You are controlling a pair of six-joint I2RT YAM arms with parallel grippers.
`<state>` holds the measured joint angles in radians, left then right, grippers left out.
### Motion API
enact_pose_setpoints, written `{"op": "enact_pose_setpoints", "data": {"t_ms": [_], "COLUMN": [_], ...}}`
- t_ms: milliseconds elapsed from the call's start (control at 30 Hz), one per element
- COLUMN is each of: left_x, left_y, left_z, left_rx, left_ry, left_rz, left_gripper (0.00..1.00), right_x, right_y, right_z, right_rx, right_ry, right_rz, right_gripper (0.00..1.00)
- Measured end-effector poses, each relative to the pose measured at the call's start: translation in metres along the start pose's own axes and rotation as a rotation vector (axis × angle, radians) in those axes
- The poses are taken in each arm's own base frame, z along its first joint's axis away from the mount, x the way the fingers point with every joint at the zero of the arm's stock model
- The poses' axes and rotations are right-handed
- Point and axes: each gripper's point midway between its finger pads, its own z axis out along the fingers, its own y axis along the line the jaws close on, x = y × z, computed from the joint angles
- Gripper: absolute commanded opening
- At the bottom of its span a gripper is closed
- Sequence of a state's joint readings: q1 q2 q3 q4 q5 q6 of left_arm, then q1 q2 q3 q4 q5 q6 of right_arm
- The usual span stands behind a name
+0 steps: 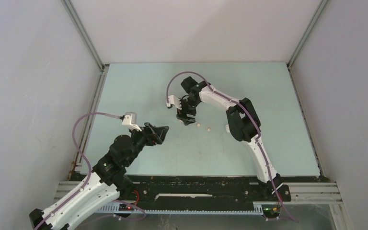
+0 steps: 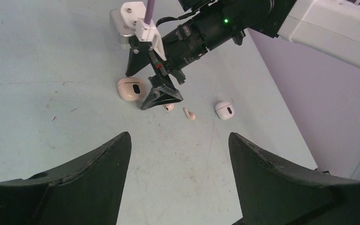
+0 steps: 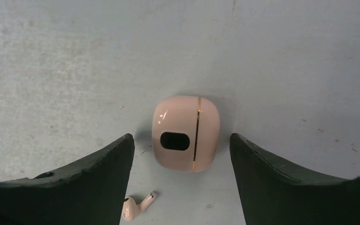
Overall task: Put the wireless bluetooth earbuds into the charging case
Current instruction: Pick up the charging case at the center of the board.
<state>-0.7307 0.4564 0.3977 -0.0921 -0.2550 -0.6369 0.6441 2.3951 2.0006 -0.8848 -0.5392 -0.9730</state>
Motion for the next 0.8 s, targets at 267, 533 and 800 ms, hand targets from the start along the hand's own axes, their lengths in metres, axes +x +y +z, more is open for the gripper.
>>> {"op": "enact_pose_setpoints", "data": {"t_ms": [267,533,800], "left_x": [-0.002,0.014,0.053], "left_y": [-0.001,0.011,0.022], "left_z": [-0.001,0.005,0.035], "left_rx": [0.005,-0.024,-0.030], "left_ry": [-0.010,0.008,0.082], "left_rz": [-0.009,-0.004,0.021], "left_gripper": [0.82,0.83,0.81], "right_x": [-0.003,0.007,-0.024], "right_y": [-0.010,0.009,0.078], "right_z": [0.003,-0.007,-0.101], "right_rx": [0.073,0.049,0.102], "right_ry": [0.033,0.028,-0.088], "right_rz": [0.034,0.086,0.086], "right_gripper": [0.49,0.42,0.41]}}
